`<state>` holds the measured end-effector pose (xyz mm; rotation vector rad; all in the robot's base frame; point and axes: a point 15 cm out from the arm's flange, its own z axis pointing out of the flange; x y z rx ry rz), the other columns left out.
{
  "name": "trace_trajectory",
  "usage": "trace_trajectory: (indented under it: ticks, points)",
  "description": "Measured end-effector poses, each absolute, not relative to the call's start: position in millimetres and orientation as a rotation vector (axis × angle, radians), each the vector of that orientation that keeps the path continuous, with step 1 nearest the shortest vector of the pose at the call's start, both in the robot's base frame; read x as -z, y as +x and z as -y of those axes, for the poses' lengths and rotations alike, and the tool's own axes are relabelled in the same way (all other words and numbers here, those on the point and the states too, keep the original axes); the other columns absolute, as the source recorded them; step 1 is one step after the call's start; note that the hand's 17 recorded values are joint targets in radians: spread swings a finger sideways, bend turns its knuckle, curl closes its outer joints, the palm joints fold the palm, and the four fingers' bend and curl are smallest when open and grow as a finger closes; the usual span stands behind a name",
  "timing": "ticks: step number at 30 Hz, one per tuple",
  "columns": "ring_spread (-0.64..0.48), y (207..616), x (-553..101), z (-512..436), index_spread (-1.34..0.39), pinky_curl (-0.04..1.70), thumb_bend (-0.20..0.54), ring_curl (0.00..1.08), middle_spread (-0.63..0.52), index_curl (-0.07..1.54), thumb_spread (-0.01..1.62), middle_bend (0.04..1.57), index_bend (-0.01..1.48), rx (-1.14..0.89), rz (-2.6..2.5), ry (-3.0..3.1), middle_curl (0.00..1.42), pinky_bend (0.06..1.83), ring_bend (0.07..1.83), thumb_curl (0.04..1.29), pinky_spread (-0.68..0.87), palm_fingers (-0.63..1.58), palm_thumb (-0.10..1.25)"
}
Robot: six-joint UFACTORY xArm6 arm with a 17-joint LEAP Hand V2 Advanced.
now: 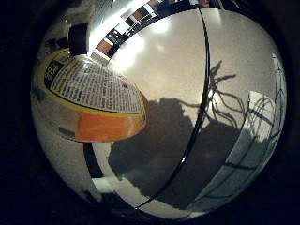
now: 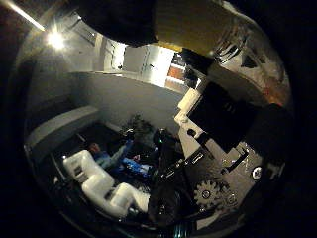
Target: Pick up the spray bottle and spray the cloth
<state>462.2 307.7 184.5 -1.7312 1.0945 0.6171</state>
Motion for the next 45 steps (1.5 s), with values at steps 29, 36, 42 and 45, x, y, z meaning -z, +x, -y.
trace_trajectory:
  ticks: [29, 36, 42, 45]
  points:
    - [-0.15, 448.5, -169.4, -302.8, -0.4, 0.63, -0.024, 0.39, -0.06, 0.49, 0.99, 0.56, 0.33, -0.593, -1.044, -1.878, 0.39, 0.78, 1.02, 0.51, 0.09, 0.24, 0.79]
    - [-0.12, 457.9, -173.3, -277.1, -0.37, 0.54, -0.025, 0.35, -0.04, 0.45, 0.99, 0.49, 0.28, -0.557, -1.075, -1.905, 0.37, 0.67, 0.92, 0.49, 0.3, 0.24, 0.78]
    - [-0.11, 468.5, -181.6, -253.6, -0.36, 0.48, -0.024, 0.33, -0.04, 0.44, 1.0, 0.43, 0.24, -0.514, -1.1, -1.892, 0.37, 0.62, 0.85, 0.47, 0.36, 0.27, 0.77]
    - [-0.11, 471.7, -186.0, -237.7, -0.35, 0.45, -0.024, 0.32, -0.04, 0.43, 1.0, 0.4, 0.21, -0.484, -1.106, -1.901, 0.36, 0.61, 0.82, 0.47, 0.37, 0.29, 0.77]
